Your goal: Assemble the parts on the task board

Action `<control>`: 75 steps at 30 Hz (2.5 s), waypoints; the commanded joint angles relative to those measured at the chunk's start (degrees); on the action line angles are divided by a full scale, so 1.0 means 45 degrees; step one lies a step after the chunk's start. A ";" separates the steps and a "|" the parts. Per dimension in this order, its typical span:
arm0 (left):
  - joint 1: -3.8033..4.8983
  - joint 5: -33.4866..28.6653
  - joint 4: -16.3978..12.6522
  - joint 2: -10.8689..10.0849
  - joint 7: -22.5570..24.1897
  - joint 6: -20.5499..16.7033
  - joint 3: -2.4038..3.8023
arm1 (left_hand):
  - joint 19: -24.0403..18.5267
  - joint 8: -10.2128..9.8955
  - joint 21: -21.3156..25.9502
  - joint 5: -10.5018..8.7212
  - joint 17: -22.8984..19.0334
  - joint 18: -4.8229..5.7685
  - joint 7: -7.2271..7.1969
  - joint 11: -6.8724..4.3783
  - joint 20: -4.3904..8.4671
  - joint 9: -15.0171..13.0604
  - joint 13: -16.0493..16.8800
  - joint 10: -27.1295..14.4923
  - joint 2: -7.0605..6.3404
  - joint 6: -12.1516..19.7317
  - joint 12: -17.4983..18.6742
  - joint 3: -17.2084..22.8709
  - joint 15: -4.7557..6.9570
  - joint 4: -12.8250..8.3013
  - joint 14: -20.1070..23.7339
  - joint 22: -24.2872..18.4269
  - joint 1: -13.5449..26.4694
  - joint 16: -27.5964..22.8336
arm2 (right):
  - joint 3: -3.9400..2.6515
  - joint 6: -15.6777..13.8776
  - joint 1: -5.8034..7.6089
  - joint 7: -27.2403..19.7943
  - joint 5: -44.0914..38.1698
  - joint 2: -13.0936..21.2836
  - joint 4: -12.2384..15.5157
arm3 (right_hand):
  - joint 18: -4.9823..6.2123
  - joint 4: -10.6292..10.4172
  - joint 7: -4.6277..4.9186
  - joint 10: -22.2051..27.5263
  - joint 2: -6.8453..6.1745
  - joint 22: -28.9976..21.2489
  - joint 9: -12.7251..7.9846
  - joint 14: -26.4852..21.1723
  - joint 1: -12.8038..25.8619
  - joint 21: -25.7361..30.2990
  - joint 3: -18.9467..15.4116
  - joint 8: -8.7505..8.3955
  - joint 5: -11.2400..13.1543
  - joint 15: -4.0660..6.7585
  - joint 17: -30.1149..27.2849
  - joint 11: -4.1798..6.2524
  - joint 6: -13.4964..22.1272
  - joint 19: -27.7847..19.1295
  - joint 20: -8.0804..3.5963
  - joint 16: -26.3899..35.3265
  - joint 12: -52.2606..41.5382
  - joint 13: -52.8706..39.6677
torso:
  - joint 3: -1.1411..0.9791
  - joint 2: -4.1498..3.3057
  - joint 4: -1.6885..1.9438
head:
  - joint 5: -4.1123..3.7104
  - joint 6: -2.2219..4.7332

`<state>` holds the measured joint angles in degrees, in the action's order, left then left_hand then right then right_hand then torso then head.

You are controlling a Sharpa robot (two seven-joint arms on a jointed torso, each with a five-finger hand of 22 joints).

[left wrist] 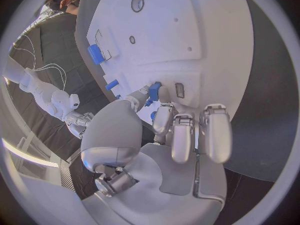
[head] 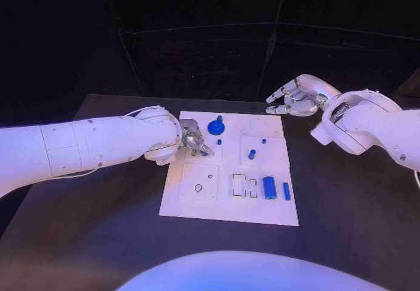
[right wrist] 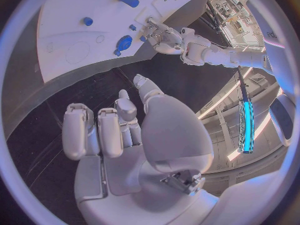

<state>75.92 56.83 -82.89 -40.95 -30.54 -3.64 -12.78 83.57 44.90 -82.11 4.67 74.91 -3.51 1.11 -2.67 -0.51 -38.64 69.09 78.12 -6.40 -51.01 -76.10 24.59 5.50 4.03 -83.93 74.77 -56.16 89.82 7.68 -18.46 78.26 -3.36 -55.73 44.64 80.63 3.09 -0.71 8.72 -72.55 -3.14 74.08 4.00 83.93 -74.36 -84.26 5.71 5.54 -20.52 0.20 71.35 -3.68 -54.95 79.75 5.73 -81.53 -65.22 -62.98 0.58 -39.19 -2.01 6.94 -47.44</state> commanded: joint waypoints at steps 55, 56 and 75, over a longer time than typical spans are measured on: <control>0.0155 -0.0668 0.0042 0.0043 -0.0182 0.0576 0.0014 | 0.0183 -0.0093 -0.0111 0.0059 0.3354 0.0118 -0.0106 -0.0103 0.0068 0.0032 0.0111 0.0209 0.1026 0.0029 -0.0103 0.2078 0.0148 -0.0565 -0.1348 0.0164 -0.0698 0.0039 | -0.0008 0.0147 0.0024 -0.0014 0.0027 -0.0109 -0.0074 | 0.0091 0.0028 -0.0007 0.0112 -0.0037 -0.0027 -0.0014 0.0533 0.0089 0.0092 -0.0041 0.0070 0.0032 0.0101 -0.0037 0.0018 -0.0082 -0.0077 0.0008 0.0072 0.0058 0.0044 | 0.0000 0.0006 0.0008 | -0.0011 -0.0155; 0.0155 -0.0669 0.0046 0.0048 -0.0182 0.0583 0.0014 | 0.0182 -0.0092 -0.0108 0.0059 0.3354 0.0117 -0.0105 -0.0102 0.0067 0.0031 0.0112 0.0210 0.1030 0.0029 -0.0103 0.2106 0.0147 -0.0574 -0.1348 0.0161 -0.0699 0.0039 | -0.0008 0.0147 0.0024 -0.0014 0.0027 -0.0110 -0.0074 | 0.0091 0.0028 -0.0007 0.0112 -0.0037 -0.0027 -0.0014 0.0533 0.0089 0.0092 -0.0041 0.0070 0.0032 0.0101 -0.0037 0.0018 -0.0082 -0.0077 0.0008 0.0072 0.0058 0.0044 | 0.0001 0.0006 0.0005 | -0.0008 -0.0155; 0.0175 -0.0671 0.0355 0.0323 -0.0220 0.0927 0.0014 | 0.0207 0.0014 -0.0132 -0.0033 0.3354 0.0129 -0.0071 -0.0065 0.0033 -0.0023 0.0143 0.0283 0.0687 -0.0132 -0.0141 0.2008 0.0113 -0.0283 -0.1348 0.0233 0.0202 0.0039 | -0.0008 0.0134 0.0024 -0.0028 0.0027 -0.0107 -0.0040 | 0.0095 0.0018 -0.0011 0.0122 -0.0037 -0.0045 -0.0014 0.0528 0.0110 0.0103 -0.0045 0.0073 0.0022 0.0104 -0.0059 0.0022 -0.0085 -0.0089 0.0006 0.0089 0.0096 0.0084 | -0.0005 -0.0002 -0.0007 | -0.0020 -0.0184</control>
<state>76.65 54.13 -81.32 -39.62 -31.07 -0.92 -12.72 83.76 44.61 -82.34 4.65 74.91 -3.52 0.80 -3.06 -0.32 -38.67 69.66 78.92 -2.85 -51.16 -76.77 33.89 5.93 2.53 -83.94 74.93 -56.14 89.82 7.68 -18.08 78.26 -3.26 -55.72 44.18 80.33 3.09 -0.71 8.72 -72.36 -3.14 73.98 4.01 83.93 -74.35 -84.04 5.71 5.54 -20.52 0.20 71.19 -3.48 -54.95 79.76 5.73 -81.34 -65.02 -62.75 0.55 -39.18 -1.99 6.83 -48.25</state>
